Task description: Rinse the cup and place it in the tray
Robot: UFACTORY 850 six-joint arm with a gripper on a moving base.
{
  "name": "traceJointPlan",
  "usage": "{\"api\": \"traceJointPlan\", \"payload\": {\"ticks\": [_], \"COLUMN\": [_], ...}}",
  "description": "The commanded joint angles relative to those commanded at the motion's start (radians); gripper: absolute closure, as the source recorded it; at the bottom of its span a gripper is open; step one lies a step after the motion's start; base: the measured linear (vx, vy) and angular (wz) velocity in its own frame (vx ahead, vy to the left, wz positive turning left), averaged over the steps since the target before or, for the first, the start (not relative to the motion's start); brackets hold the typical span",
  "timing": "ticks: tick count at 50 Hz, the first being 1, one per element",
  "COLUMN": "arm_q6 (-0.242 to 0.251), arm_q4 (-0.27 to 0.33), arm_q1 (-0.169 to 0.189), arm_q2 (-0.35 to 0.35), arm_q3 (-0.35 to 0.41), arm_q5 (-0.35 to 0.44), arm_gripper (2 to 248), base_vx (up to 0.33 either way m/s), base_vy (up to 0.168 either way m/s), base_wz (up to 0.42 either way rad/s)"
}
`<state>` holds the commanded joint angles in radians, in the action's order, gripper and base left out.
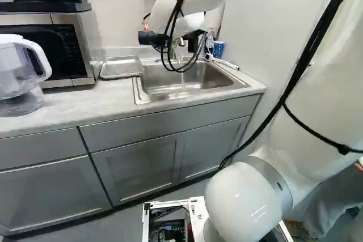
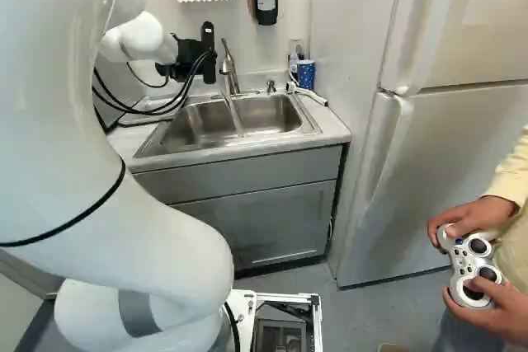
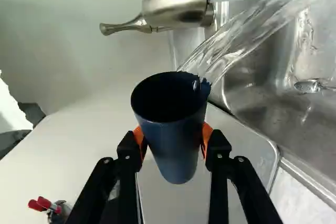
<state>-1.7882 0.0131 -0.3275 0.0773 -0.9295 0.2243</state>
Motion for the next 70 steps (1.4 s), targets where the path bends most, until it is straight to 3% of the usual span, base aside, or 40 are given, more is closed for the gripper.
{"api": "traceJointPlan", "payload": {"ticks": [32,40,45,70], "arm_q6": [-0.337,-0.337,-0.312,-0.063], "arm_q4": [0.0,0.0,0.0,0.0], "arm_q1": [0.0,0.0,0.0,0.0], "arm_q2": [0.0,0.0,0.0,0.0], "arm_q3": [0.0,0.0,0.0,0.0], "arm_q5": [0.0,0.0,0.0,0.0], "arm_gripper": [128,128,128,128], "base_vx": [0.0,0.0,0.0,0.0], "base_vy": [0.0,0.0,0.0,0.0], "base_wz": [0.0,0.0,0.0,0.0]}}
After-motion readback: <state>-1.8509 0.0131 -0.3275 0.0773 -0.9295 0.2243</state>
